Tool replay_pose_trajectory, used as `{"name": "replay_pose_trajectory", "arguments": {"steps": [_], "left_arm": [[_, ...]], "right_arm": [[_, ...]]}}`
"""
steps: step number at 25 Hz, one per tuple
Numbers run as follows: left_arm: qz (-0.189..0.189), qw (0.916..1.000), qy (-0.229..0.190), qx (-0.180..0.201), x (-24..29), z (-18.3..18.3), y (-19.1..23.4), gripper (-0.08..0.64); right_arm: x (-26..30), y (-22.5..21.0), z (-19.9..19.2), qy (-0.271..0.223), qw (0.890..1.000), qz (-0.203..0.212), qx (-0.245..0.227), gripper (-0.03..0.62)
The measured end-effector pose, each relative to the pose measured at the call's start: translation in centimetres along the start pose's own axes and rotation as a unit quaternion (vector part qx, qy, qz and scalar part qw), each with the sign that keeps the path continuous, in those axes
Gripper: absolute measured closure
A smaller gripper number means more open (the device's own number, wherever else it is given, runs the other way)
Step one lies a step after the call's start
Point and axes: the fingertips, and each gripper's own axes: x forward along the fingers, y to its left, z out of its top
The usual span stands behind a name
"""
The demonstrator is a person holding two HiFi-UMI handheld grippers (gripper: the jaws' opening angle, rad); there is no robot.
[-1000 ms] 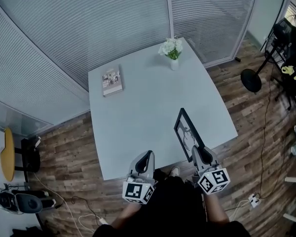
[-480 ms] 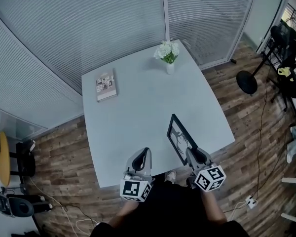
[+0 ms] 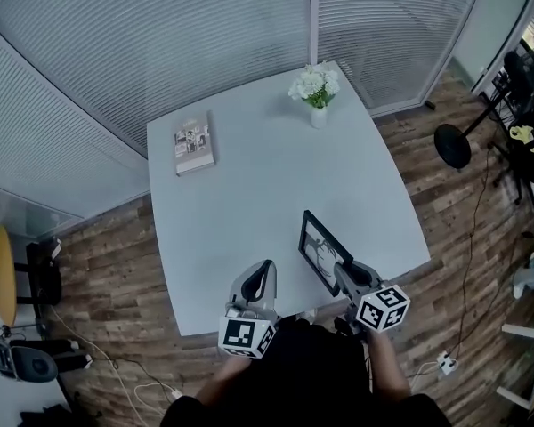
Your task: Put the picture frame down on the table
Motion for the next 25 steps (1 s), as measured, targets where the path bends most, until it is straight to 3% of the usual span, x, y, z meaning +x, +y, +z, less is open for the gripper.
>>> {"name": "replay_pose_trajectory", "arguments": {"steps": [5,11,19,25], "left_arm": [[0.005,1.0,0.006,-0.003,1.3,-0.2,1.7,0.545],[0.006,0.9998,0.015,-0.009,2.6,-0.1,2.4,0.545],[0.002,0.9995,0.028,-0.014,4.3,-0.5,3.5,0.545],[0.005,0.9994,0.031,-0.017,5.0,-0.6,4.2,0.545]], "right_arm": [[2.8,-0.5,-1.3,0.067,0.997,0.037,0.023,0.525],[5.3,-1.7,-3.2,0.145,0.982,0.08,0.091,0.525],[8.3,-3.2,-4.5,0.223,0.962,0.113,0.109,0.525],[10.5,-4.9,-4.8,0.256,0.956,0.107,0.1,0.525]]}}
